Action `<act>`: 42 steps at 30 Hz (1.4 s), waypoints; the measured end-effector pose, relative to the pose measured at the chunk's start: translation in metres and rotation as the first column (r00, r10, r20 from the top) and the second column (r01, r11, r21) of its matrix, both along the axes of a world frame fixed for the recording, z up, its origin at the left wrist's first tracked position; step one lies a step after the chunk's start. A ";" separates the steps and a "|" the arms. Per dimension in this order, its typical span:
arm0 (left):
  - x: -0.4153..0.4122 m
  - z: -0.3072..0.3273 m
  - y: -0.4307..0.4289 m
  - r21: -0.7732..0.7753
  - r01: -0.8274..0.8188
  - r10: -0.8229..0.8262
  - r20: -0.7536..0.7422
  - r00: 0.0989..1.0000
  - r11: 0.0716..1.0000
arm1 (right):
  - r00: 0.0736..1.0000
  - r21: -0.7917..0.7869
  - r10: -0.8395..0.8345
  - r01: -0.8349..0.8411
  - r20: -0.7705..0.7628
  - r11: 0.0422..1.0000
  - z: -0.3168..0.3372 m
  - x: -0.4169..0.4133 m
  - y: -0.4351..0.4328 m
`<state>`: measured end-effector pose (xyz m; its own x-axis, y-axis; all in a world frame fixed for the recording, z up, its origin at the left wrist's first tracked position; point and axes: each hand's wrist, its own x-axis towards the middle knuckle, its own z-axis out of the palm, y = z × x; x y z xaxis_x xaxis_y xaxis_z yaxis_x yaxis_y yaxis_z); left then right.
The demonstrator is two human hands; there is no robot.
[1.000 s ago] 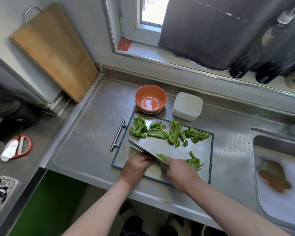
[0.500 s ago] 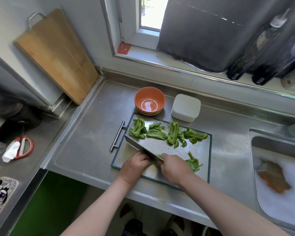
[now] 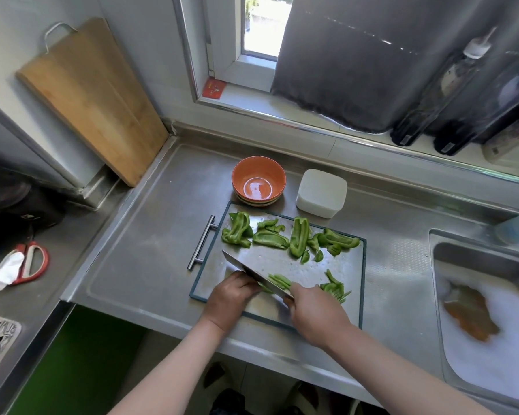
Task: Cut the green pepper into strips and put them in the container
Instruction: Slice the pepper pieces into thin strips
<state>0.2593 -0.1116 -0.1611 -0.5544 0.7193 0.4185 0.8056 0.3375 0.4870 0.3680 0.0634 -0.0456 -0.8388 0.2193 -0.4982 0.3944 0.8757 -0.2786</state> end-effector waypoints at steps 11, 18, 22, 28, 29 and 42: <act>0.001 0.000 0.001 0.035 0.002 -0.003 0.046 0.999 0.999 | 0.996 -0.046 -0.037 0.040 0.079 0.998 -0.015 -0.042 -0.019; 0.000 0.003 0.002 0.008 0.016 -0.016 0.029 0.999 1.000 | 0.994 -0.062 -0.079 0.084 0.080 0.995 -0.017 -0.024 -0.006; 0.001 0.008 0.003 -0.010 -0.019 0.019 0.013 1.000 1.000 | 0.993 -0.067 -0.088 0.094 0.085 0.993 -0.018 -0.029 -0.008; -0.001 0.012 -0.006 -0.046 -0.009 0.010 0.014 1.000 0.999 | 0.989 -0.136 -0.139 0.145 0.048 0.980 -0.015 -0.040 -0.012; -0.001 0.012 -0.007 -0.056 -0.011 0.011 0.009 1.000 0.998 | 0.988 -0.143 -0.148 0.153 0.045 0.978 -0.014 -0.039 -0.012; -0.001 0.011 -0.002 -0.097 -0.057 0.056 -0.019 0.998 0.994 | 0.995 -0.056 -0.090 0.088 -0.042 0.995 -0.001 -0.015 -0.019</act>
